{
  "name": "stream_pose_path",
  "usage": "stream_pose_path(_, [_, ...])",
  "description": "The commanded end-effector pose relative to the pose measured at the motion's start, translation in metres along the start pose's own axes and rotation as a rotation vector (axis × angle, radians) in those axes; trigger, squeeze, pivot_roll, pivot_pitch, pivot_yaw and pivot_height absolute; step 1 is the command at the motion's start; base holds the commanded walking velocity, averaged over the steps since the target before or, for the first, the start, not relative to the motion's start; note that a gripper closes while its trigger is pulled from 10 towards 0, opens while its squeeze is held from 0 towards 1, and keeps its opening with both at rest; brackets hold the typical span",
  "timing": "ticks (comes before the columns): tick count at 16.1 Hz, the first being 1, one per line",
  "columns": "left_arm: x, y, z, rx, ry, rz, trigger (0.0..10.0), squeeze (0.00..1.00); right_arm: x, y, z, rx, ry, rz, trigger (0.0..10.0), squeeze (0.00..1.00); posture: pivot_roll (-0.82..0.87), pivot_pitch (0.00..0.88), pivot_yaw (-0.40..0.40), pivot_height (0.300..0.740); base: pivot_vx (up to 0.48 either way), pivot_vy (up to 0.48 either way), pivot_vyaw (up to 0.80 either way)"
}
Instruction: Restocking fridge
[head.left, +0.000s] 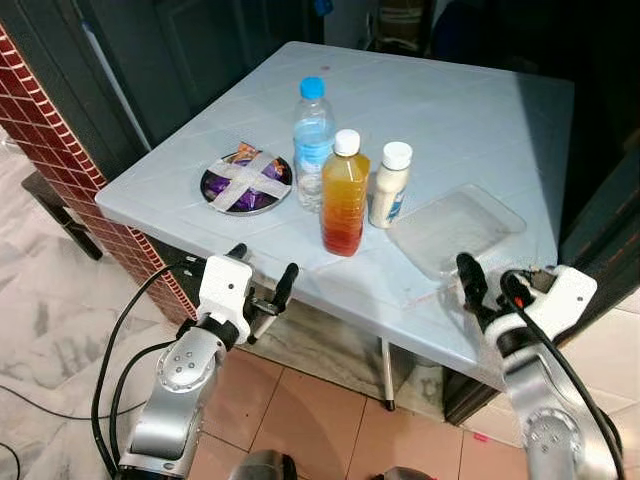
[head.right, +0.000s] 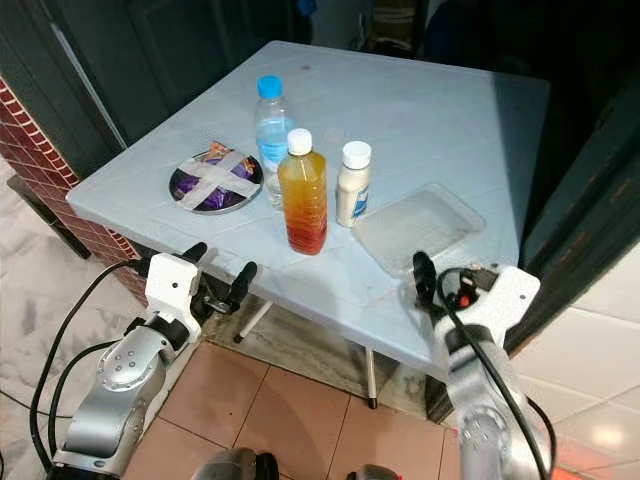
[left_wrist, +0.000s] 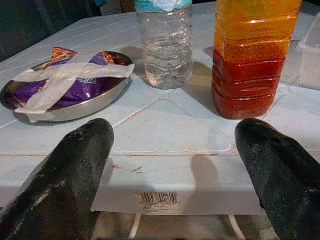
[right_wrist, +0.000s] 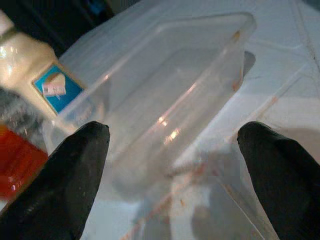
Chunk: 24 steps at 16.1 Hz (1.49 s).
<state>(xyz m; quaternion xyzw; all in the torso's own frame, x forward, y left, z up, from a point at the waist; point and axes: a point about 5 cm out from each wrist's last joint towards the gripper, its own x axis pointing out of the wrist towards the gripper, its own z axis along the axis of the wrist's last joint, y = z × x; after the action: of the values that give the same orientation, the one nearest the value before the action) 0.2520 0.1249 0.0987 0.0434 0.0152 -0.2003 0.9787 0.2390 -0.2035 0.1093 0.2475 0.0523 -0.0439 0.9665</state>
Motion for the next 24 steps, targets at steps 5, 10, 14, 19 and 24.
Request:
stream_pose_path(5, [-0.001,0.002,0.000,0.022,0.004,-0.009,10.0,0.00,0.010,0.016,0.003,0.135,-0.026,0.060,10.0,0.00,-0.03,0.025,0.090,0.740,0.000,0.000,0.00])
stream_pose_path(10, [-0.001,0.000,0.000,0.025,0.004,-0.018,10.0,0.00,0.021,-0.002,0.012,0.249,-0.079,-0.036,0.0,0.00,-0.03,0.029,0.096,0.740,0.000,0.000,0.00])
stream_pose_path(14, [0.000,0.001,0.001,0.033,0.000,-0.015,10.0,0.00,0.028,0.003,0.006,0.299,-0.050,-0.017,0.0,0.00,-0.03,0.028,0.094,0.740,0.000,0.000,0.00])
stream_pose_path(19, [-0.002,0.000,0.000,0.031,0.001,-0.015,10.0,0.00,0.040,0.009,0.004,0.327,-0.024,0.021,0.0,0.00,-0.02,0.032,0.089,0.740,0.000,0.000,0.00])
stream_pose_path(24, [-0.003,0.000,0.000,0.029,0.003,-0.011,10.0,0.00,0.039,0.007,-0.005,0.349,0.017,0.011,0.0,0.00,-0.02,0.038,0.084,0.740,0.000,0.000,0.00])
